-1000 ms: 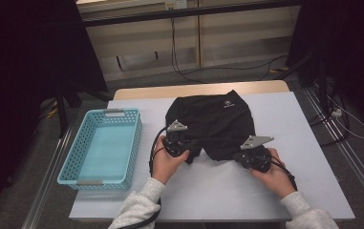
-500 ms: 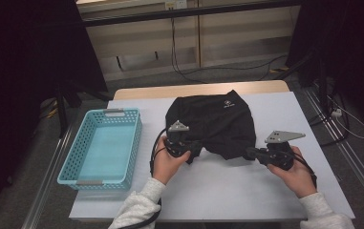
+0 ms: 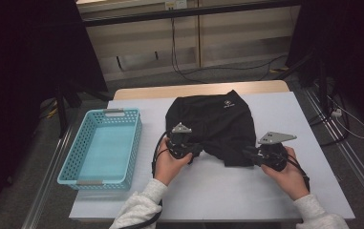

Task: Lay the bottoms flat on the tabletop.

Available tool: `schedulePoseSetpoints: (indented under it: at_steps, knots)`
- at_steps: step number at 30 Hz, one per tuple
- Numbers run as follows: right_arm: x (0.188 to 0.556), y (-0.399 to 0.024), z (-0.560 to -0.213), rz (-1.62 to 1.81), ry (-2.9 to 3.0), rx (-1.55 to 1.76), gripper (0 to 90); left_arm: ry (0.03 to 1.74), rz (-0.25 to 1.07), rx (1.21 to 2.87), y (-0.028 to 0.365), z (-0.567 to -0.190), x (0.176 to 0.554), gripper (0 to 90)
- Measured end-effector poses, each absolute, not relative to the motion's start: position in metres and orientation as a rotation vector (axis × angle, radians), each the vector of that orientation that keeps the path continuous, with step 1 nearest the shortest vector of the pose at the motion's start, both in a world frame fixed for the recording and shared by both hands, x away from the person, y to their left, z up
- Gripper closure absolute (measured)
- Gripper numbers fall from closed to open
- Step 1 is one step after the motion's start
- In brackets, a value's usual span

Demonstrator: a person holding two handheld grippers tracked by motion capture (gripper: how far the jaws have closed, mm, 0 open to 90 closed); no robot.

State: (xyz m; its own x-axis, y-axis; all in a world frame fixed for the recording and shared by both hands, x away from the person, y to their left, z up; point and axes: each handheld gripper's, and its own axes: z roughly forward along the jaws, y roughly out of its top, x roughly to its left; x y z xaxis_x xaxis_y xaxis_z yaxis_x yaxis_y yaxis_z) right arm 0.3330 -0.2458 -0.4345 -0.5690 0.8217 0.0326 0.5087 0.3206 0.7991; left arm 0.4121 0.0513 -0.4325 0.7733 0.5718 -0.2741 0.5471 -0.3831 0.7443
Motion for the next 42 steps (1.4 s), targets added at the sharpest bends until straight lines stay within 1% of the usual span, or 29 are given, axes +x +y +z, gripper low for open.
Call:
schedulePoseSetpoints:
  at_steps: [5, 8, 10, 13, 15, 17, 19, 20, 21, 22, 24, 29, 31, 34, 37, 42]
  knots:
    - [0.326, -0.226, -0.428, 1.181, 2.293, 1.08, 78.7, 0.835, 0.04, 2.06, 0.051, -0.432, 0.412, 89.2]
    - [0.324, -0.212, -0.435, 1.164, 2.369, 1.027, 76.7, 0.84, 0.042, 2.053, 0.052, -0.432, 0.412, 89.2]
    - [0.324, -0.204, -0.443, 1.155, 2.421, 1.006, 72.5, 0.843, 0.052, 2.047, 0.053, -0.431, 0.412, 89.2]
    - [0.324, -0.195, -0.451, 1.092, 2.463, 0.975, 62.6, 0.844, 0.06, 2.039, 0.055, -0.429, 0.413, 89.2]
    - [0.325, -0.193, -0.456, 1.059, 2.477, 0.964, 59.8, 0.855, 0.061, 2.029, 0.056, -0.43, 0.414, 89.2]
    - [0.327, -0.192, -0.459, 1.048, 2.457, 0.953, 59.3, 0.857, 0.065, 2.029, 0.056, -0.431, 0.415, 89.2]
    - [0.329, -0.193, -0.459, 1.042, 2.448, 0.962, 61.6, 0.866, 0.061, 2.032, 0.056, -0.431, 0.415, 89.2]
    - [0.33, -0.194, -0.46, 1.04, 2.439, 0.971, 66.4, 0.866, 0.059, 2.032, 0.056, -0.432, 0.415, 89.2]
    - [0.33, -0.195, -0.459, 1.029, 2.434, 0.966, 76.0, 0.868, 0.06, 2.033, 0.056, -0.432, 0.415, 89.2]
    - [0.331, -0.195, -0.458, 1.005, 2.431, 0.943, 83.1, 0.869, 0.058, 2.033, 0.055, -0.432, 0.415, 89.2]
    - [0.332, -0.2, -0.456, 1.056, 2.463, 0.964, 87.9, 0.868, 0.063, 2.033, 0.056, -0.432, 0.415, 89.2]
    - [0.326, -0.217, -0.437, 1.144, 2.391, 0.99, 88.6, 0.847, 0.058, 2.039, 0.056, -0.429, 0.413, 89.2]
    - [0.324, -0.23, -0.424, 1.205, 2.33, 1.024, 88.7, 0.833, 0.053, 2.042, 0.055, -0.428, 0.411, 89.3]
    - [0.327, -0.251, -0.415, 1.275, 2.225, 1.119, 89.0, 0.818, 0.04, 2.041, 0.051, -0.427, 0.409, 89.3]
    - [0.333, -0.265, -0.421, 1.285, 2.141, 1.244, 89.1, 0.792, 0.02, 2.081, 0.043, -0.431, 0.406, 89.3]
    - [0.35, -0.257, -0.445, 1.113, 2.201, 1.313, 87.6, 0.801, 0.001, 2.116, 0.036, -0.442, 0.407, 89.3]
